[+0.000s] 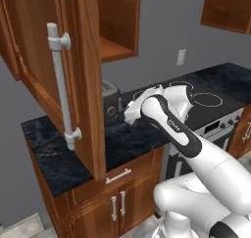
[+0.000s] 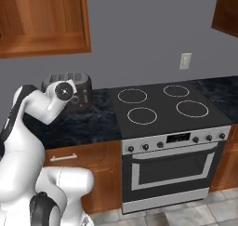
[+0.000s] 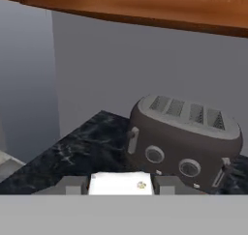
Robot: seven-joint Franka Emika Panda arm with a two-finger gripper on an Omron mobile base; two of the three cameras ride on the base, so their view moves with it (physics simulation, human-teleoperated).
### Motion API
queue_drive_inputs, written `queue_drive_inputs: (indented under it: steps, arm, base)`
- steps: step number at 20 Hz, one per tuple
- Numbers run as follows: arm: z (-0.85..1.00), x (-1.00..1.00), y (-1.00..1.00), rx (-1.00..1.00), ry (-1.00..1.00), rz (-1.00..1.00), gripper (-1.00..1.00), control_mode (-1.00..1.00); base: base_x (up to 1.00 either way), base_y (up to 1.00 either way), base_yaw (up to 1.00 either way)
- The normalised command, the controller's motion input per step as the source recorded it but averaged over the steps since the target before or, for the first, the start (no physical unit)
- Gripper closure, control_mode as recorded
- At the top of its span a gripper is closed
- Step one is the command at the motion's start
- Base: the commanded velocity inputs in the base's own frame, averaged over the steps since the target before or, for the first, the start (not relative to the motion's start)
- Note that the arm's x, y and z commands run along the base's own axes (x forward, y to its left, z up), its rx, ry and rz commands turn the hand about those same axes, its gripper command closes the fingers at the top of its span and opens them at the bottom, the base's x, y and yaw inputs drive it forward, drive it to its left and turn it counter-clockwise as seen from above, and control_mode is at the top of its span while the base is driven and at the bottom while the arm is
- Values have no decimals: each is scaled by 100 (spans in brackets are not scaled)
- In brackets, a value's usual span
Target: Pick the boxed drink from the counter and place it in the open cabinet.
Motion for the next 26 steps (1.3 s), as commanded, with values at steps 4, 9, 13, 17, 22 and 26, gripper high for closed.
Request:
queue_drive_inputs:
  steps: [4, 9, 13, 17, 22, 26]
  arm:
    - [0, 0, 0, 0, 0, 0, 100, 100]
    - [0, 0, 0, 0, 0, 0, 100, 100]
    - [0, 0, 0, 0, 0, 0, 100, 100]
    - [36, 0, 0, 4, 0, 0, 100, -100]
    - [96, 0, 4, 10, 0, 0, 100, -100]
    - [100, 0, 14, 8, 0, 0, 100, -100]
  base:
    - [67, 19, 0]
    - [44, 9, 0]
    - [8, 0, 0]
    - [0, 0, 0]
    - [0, 0, 0]
    - [0, 0, 0]
